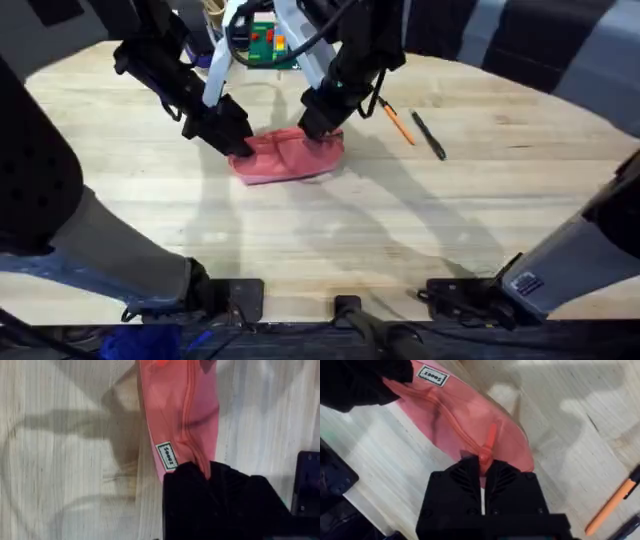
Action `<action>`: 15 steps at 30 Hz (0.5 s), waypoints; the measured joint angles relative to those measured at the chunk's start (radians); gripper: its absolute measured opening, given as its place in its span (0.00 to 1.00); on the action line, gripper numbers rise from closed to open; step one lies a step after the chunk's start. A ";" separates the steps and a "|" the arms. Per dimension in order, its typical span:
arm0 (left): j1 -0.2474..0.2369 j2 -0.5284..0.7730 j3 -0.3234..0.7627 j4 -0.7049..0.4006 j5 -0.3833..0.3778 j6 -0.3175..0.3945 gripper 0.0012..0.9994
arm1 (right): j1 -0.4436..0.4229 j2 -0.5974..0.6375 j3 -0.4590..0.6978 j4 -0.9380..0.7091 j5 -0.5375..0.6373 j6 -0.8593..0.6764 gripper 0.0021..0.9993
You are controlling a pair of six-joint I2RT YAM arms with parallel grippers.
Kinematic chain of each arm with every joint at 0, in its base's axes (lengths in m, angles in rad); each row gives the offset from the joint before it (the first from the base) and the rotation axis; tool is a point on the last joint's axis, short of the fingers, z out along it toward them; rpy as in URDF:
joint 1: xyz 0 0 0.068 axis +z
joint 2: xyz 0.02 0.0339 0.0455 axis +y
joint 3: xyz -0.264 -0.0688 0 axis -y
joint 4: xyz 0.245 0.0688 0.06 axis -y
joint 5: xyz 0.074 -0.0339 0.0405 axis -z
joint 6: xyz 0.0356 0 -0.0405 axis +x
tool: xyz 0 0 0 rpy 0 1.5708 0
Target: Unzip the bag, pick up the pens from the table one at a time and place them inside, then zip the bag closed.
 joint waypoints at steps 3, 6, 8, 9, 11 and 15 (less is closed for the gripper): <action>0.000 0.000 0.000 0.000 0.000 0.000 0.04 | 0.000 0.000 0.000 0.000 0.000 0.000 0.04; 0.000 0.000 0.000 0.000 0.000 0.000 0.04 | 0.000 0.000 0.000 0.000 0.000 0.000 0.03; 0.000 0.000 0.000 0.000 0.000 0.000 0.04 | 0.000 0.000 0.000 0.000 0.000 -0.001 0.03; 0.000 0.000 0.000 0.000 0.000 0.000 0.04 | 0.000 0.000 0.000 0.000 0.000 0.000 0.03; 0.000 0.000 0.000 0.000 0.000 0.000 0.04 | -0.001 -0.001 0.001 0.000 0.000 -0.001 0.03; 0.000 0.000 0.000 0.000 0.000 0.000 0.04 | 0.000 -0.008 0.001 0.002 0.001 -0.005 0.03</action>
